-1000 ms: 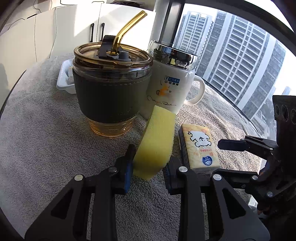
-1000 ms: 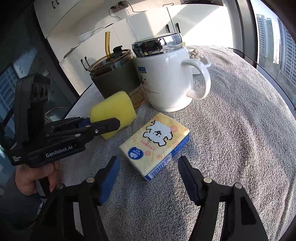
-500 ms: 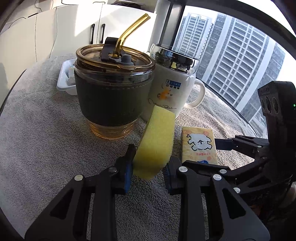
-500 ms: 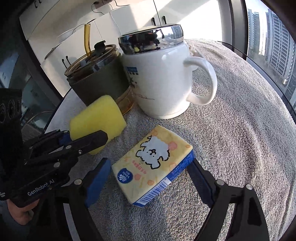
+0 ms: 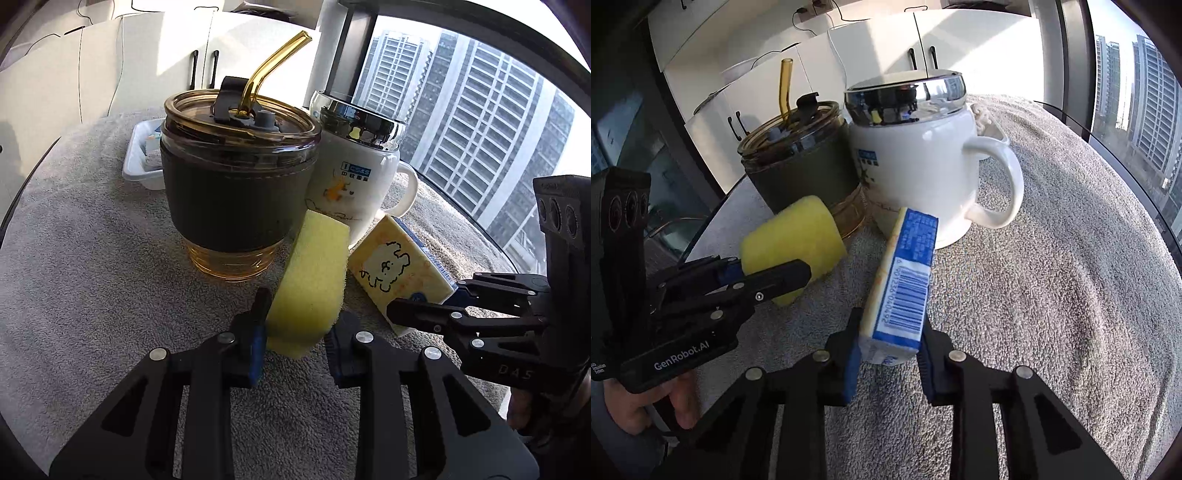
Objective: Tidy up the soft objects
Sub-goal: 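Carry the yellow sponge block and tissue pack over the white tray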
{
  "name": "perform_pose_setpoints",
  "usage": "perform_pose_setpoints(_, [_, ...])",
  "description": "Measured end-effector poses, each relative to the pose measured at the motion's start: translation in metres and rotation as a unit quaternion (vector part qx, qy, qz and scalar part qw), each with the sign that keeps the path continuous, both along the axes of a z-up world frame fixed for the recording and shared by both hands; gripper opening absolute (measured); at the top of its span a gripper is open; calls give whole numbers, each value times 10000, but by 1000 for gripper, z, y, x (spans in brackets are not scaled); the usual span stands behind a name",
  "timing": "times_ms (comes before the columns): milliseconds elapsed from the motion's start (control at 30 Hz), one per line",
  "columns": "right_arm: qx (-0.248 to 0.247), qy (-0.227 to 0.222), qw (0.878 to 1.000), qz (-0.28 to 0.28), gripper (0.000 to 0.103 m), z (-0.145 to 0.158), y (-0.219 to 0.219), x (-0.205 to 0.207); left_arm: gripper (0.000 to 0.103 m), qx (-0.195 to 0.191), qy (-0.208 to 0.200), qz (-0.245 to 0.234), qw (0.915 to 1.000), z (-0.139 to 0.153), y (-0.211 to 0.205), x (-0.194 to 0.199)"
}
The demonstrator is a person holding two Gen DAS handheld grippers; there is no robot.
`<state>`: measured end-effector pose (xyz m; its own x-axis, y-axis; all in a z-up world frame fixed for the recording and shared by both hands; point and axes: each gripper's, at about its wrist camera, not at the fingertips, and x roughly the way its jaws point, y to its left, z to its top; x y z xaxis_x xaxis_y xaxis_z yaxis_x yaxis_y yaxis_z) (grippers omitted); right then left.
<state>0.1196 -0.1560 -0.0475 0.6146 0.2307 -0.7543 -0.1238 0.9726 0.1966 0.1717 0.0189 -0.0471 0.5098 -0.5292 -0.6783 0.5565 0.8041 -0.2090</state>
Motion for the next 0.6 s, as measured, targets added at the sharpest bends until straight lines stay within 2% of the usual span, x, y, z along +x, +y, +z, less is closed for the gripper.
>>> perform_pose_setpoints(333, [-322, -260, 9991, 132, 26, 11, -13, -14, 23, 68, -73, 111, 9999, 1, 0, -13])
perform_pose_setpoints(600, [-487, -479, 9976, 121, 26, 42, -49, -30, 23, -27, -138, 365, 9992, 19, 25, -27])
